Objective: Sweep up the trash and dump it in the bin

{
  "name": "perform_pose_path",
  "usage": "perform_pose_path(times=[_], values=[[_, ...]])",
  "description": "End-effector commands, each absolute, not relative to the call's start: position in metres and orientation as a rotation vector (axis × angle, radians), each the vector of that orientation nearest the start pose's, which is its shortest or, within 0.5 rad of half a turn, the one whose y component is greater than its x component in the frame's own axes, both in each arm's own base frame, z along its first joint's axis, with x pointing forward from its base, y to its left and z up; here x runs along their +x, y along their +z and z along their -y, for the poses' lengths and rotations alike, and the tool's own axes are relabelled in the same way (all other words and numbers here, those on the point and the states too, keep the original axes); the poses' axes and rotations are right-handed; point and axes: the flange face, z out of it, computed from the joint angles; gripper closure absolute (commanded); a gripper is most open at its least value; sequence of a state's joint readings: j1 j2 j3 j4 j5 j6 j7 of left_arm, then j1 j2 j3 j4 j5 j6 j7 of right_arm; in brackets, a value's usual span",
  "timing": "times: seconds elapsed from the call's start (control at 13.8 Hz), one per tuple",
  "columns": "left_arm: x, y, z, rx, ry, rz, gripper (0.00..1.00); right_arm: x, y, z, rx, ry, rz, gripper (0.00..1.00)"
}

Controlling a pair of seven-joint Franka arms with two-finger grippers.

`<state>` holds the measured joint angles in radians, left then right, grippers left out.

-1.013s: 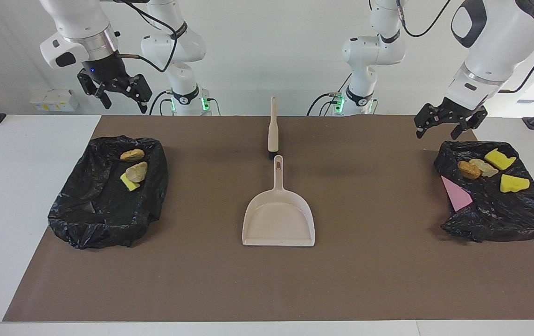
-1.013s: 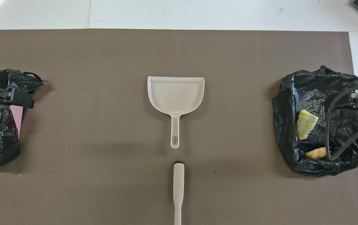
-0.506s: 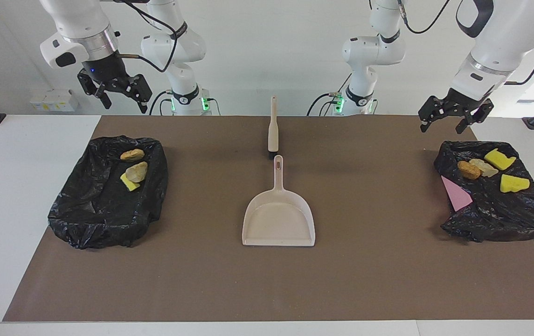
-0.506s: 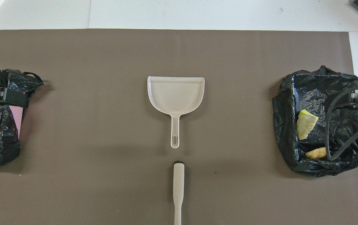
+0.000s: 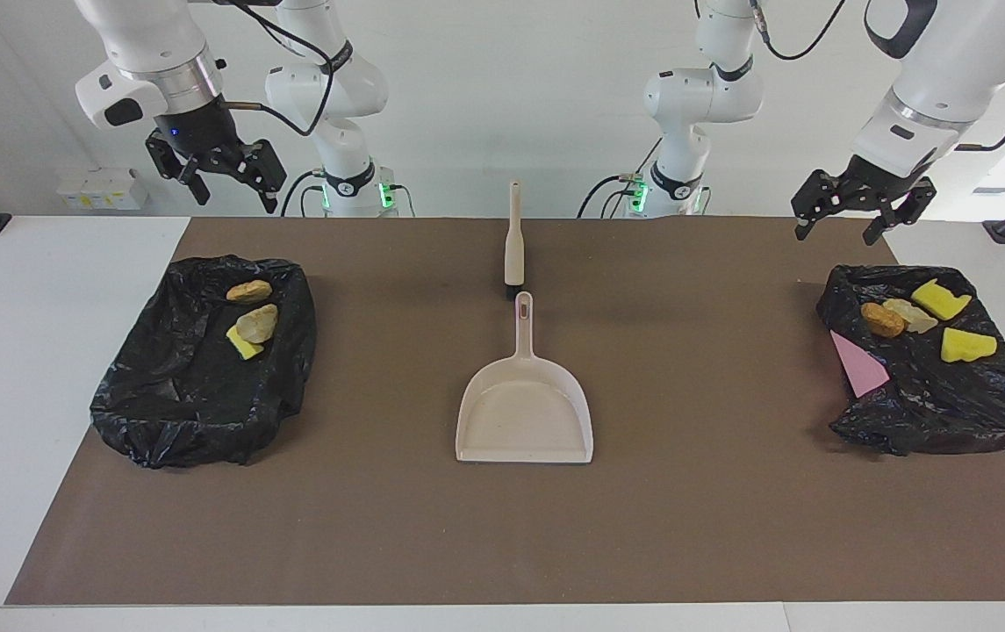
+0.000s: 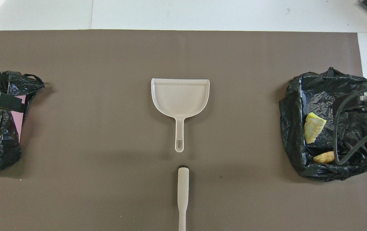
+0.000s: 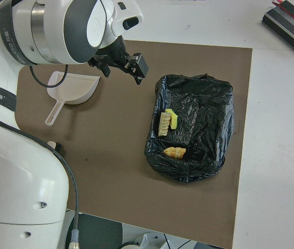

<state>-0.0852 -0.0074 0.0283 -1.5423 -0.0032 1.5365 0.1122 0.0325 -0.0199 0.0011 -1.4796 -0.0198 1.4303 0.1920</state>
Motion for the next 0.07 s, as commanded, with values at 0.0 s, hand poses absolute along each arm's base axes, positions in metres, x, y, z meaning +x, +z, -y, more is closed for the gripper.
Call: perform_pose_path(times=[0.0], values=[[0.5478,0.6447,0.0291,-3.125,0.007,-0.291,0.0,0.5289,0.6656,-0.0123,-3.134,0.051,-0.238,0.0]])
